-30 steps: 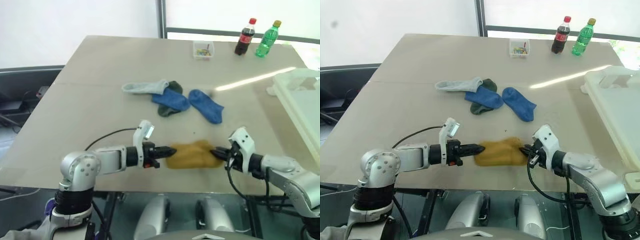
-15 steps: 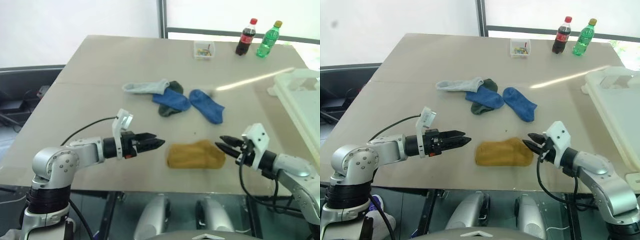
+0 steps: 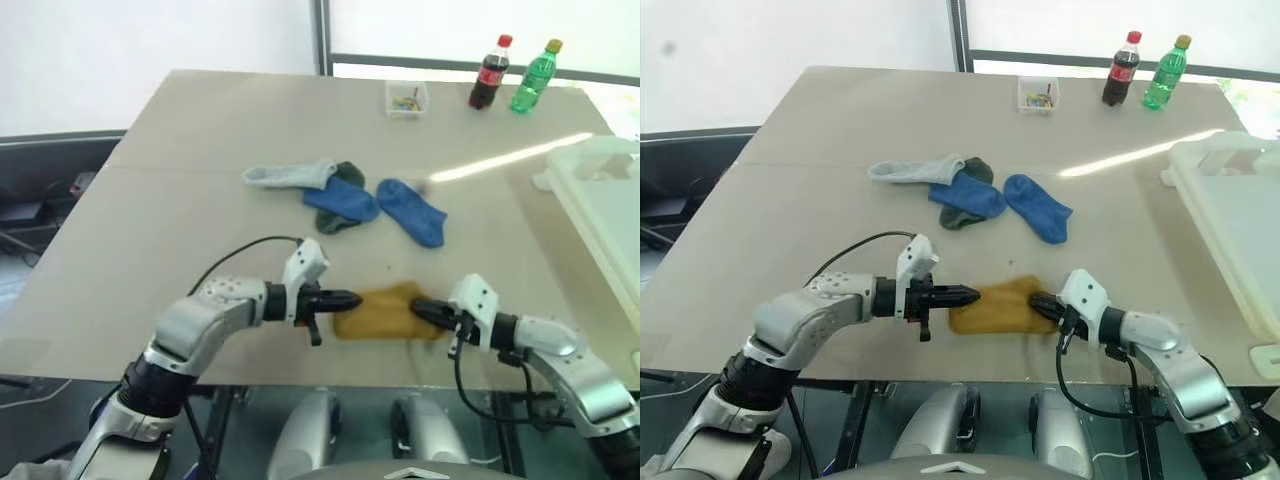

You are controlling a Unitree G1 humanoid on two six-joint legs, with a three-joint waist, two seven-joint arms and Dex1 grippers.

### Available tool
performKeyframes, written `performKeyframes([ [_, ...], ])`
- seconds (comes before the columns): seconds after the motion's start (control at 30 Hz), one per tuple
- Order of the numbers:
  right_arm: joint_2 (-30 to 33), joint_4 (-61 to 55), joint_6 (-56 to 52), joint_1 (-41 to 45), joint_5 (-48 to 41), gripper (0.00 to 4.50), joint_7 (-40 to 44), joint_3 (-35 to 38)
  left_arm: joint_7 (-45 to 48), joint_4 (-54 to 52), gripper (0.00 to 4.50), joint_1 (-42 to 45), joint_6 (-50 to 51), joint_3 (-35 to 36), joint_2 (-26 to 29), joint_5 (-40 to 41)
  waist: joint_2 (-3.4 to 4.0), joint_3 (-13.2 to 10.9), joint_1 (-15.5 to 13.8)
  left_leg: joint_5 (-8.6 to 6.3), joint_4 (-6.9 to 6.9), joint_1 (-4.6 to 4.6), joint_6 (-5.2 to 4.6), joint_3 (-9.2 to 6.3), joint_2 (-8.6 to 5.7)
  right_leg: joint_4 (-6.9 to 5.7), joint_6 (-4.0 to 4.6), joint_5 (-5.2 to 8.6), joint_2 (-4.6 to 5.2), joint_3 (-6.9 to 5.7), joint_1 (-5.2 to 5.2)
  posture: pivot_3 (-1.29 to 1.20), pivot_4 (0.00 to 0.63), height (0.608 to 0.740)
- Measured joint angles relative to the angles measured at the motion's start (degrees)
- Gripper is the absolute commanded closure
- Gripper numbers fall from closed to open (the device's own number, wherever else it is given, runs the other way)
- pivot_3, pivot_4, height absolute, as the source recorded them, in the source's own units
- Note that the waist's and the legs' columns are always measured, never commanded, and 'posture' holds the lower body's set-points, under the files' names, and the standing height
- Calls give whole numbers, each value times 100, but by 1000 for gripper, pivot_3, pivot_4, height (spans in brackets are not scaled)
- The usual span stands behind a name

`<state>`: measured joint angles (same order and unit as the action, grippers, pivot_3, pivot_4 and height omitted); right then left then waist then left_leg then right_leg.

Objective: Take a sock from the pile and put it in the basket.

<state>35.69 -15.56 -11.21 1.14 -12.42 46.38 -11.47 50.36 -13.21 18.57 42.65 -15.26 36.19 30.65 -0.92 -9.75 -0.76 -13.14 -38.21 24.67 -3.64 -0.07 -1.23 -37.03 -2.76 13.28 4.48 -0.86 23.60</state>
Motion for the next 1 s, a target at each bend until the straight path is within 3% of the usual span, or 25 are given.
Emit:
performKeyframes([
  [0.2, -60, 277, 419, -37, 30, 4500, 70, 46, -2, 85, 4479, -63, -318, -58, -45, -355, 11, 41, -6, -2, 1, -55, -2, 0, 7, -1, 0, 0, 4, 0, -45, 0, 150, 729],
  [0.33, -17, -252, -135, -310, -462, 4500, 12, 509, -311, -31, 4479, -157, 582, 990, -317, 687, 14, 33, -5, -3, 0, -39, -3, -8, 11, -1, -1, 1, 6, -5, -31, 0, 150, 729],
  [0.37, -5, -533, -271, -371, -614, 4500, -47, 700, -358, -163, 4479, -195, 971, 1489, -306, 1211, 17, 32, 5, -3, 0, -23, -3, -8, 11, -3, -1, 0, 5, -5, -14, 0, 150, 729],
  [0.47, 92, -990, -441, -456, -751, 4500, -48, 852, -409, -311, 4479, -350, 1672, 2087, -89, 1961, 19, 33, 4, -2, 0, -3, -2, -8, 9, -6, -15, -9, 0, -6, -2, 0, 150, 729],
  [0.67, 96, -764, -336, -430, -459, 4500, 105, 445, -671, 24, 4479, -339, 2652, 2378, 87, 2452, 19, 32, -24, -2, -7, -4, -3, -11, 2, -2, -3, 0, 0, -14, -5, 0, 150, 729],
  [0.77, -53, -195, -18, -268, -166, 4500, 211, 70, -952, 164, 4479, -310, 3015, 2315, 25, 2463, 19, 32, -3, -1, -11, -6, -3, -10, 2, -6, -4, -1, -4, -12, -6, 0, 150, 729],
  [1.0, -127, 341, 485, -3, 0, 4500, 392, -45, -1211, 154, 4479, -326, 3488, 2168, 158, 2446, 16, 35, 4, -1, -9, -24, 0, -7, 8, -17, -1, 0, -10, -3, -11, 0, 150, 729],
])
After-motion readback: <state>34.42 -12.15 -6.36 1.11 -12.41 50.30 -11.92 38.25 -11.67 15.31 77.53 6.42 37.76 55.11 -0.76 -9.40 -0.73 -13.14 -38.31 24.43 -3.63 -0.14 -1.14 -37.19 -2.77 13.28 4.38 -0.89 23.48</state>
